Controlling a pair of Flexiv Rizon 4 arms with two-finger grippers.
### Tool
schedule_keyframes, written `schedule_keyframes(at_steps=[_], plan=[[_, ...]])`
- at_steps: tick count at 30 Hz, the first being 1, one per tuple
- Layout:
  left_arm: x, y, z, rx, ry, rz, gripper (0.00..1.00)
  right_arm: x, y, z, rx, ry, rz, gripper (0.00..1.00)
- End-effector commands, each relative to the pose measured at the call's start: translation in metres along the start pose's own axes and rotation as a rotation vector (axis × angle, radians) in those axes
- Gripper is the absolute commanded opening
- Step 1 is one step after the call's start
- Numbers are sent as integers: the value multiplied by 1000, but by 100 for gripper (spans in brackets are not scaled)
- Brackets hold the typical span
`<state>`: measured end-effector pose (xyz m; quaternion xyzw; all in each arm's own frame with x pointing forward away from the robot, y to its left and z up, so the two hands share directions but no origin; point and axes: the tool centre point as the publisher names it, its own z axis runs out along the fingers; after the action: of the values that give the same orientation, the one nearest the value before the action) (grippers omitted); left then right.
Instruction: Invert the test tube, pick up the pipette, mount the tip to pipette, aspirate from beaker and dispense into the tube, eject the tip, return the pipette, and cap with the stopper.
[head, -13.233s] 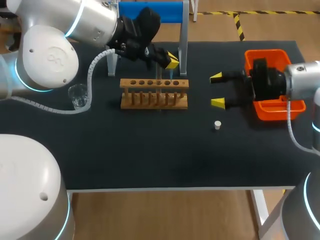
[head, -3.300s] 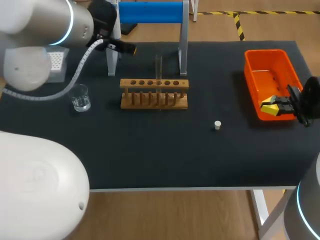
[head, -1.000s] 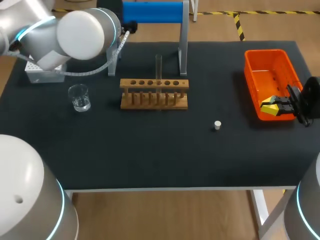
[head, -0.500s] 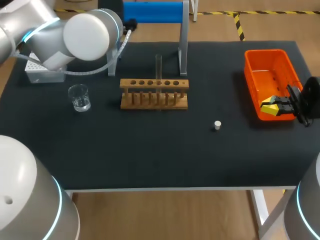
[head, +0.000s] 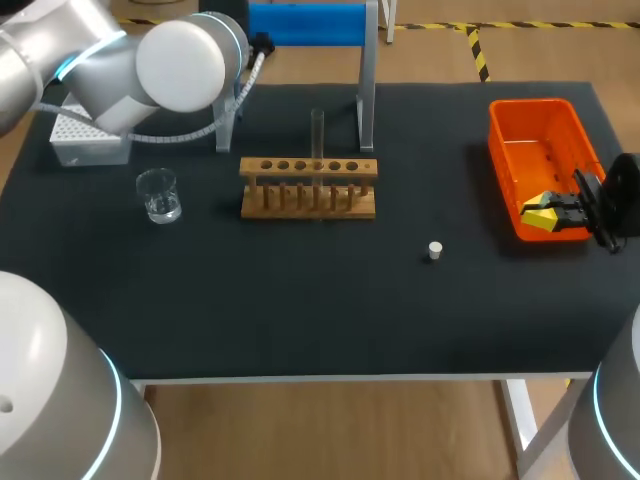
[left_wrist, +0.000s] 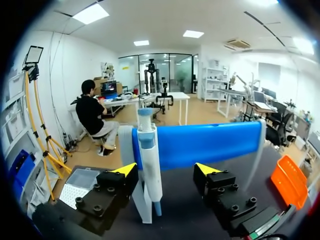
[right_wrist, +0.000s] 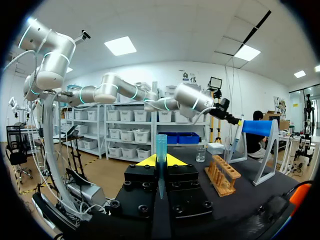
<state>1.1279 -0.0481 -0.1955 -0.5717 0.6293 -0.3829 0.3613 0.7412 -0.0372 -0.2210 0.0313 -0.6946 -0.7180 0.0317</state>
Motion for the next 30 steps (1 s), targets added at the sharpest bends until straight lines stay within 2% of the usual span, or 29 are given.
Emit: schedule_keyframes(at_steps=[1,12,30], plan=[[-2,-4,9,2,1,-3,65,1,0,-1,1,-1,-1,0],[-7,-11,17,18,-19,-2,54,1,0,-1,1,-1,-1,0],[-16,-11,28,19,-46,-12,49,1,0,-1,1,-1,-1,0]])
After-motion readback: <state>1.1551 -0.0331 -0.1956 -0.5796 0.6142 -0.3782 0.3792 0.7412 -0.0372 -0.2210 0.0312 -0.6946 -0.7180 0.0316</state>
